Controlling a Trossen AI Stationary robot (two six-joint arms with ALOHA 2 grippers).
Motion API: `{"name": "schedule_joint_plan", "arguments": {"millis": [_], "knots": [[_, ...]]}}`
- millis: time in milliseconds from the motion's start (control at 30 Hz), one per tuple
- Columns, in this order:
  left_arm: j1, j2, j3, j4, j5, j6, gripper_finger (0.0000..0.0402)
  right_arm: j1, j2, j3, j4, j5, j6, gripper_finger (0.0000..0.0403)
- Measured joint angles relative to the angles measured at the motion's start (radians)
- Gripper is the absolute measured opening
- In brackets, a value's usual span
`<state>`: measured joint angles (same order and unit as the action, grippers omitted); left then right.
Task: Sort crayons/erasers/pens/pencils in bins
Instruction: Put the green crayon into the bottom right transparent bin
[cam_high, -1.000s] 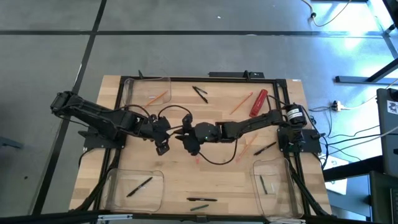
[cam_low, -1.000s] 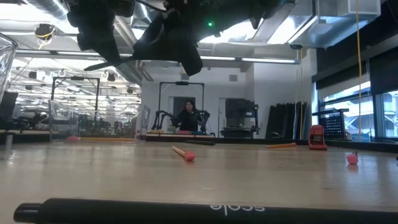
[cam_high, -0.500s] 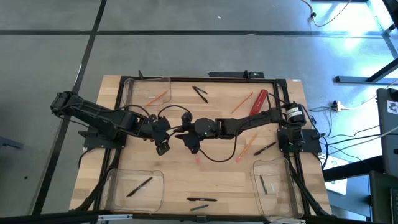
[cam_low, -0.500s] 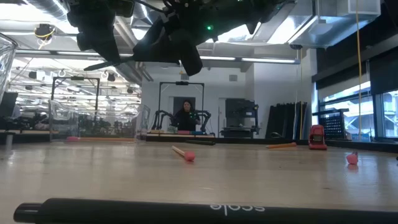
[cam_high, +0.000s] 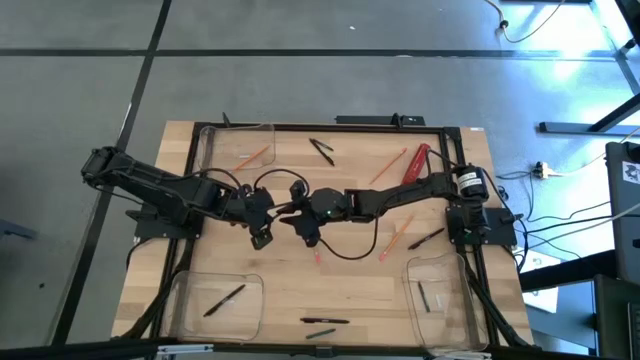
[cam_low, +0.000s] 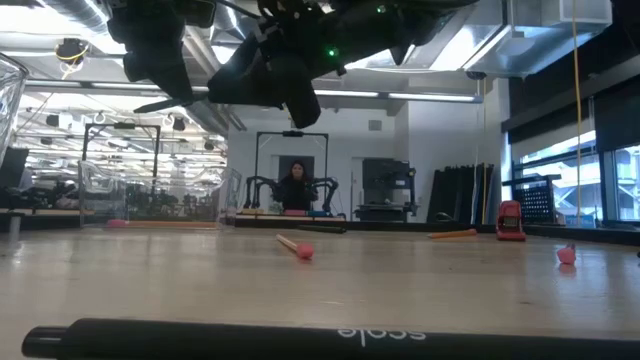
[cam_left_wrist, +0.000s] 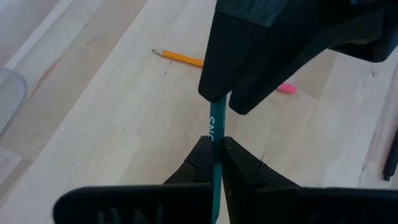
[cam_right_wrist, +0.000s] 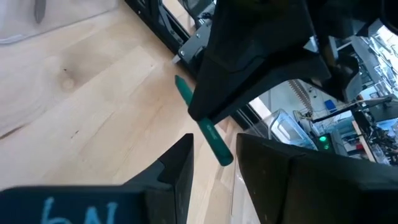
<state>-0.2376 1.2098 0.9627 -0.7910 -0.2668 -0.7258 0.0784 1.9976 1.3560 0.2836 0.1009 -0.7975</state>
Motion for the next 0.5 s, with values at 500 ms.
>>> {"name": "schedule_joint_plan", "arguments": {"millis": [500], "knots": [[0.000,0.000,0.000,0.000,0.000,0.000,0.0005,0.000,0.000,0.000,-0.002,0.000,0.000,0.0086]]}}
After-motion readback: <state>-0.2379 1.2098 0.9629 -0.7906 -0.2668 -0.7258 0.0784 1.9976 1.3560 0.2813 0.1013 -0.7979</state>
